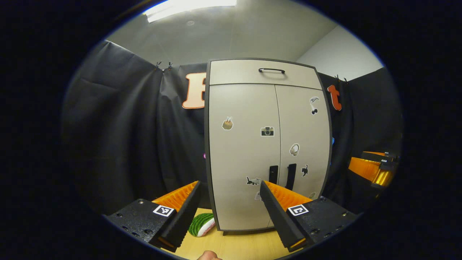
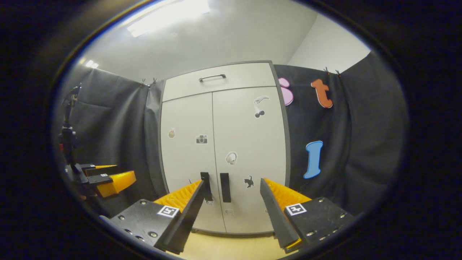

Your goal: Grab one shoe with the right hand and put it into the shoe cabinet, grab the other shoe with the left hand and put it into the shoe cabinet; then close the right door with the right hand and the left door with the left hand.

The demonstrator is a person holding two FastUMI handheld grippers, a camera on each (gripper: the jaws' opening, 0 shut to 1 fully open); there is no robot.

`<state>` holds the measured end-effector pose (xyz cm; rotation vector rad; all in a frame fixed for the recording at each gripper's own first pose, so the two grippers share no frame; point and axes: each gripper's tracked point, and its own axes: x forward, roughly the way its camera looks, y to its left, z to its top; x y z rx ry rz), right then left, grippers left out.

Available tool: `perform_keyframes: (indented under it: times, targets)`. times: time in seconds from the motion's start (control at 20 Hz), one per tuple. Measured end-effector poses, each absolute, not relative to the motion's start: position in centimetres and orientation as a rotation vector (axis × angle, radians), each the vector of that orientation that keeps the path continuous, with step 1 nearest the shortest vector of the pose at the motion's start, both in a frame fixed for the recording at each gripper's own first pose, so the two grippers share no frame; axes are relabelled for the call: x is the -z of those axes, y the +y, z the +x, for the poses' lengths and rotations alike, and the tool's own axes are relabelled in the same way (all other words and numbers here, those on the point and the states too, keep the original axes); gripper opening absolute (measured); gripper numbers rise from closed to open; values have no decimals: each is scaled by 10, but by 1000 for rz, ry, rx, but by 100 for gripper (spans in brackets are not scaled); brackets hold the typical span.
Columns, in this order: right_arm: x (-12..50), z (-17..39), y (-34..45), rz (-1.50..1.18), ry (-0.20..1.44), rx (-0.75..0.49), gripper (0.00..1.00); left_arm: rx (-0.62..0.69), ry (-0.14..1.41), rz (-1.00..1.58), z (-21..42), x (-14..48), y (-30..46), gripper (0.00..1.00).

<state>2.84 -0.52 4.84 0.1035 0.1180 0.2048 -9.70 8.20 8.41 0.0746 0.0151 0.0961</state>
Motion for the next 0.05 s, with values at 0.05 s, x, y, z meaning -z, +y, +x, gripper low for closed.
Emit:
perform_keyframes:
  times: [0.05]
  targets:
    - [-48,26,-6,102,118,-198,92,-85,17,74,-98,-84,79,99]
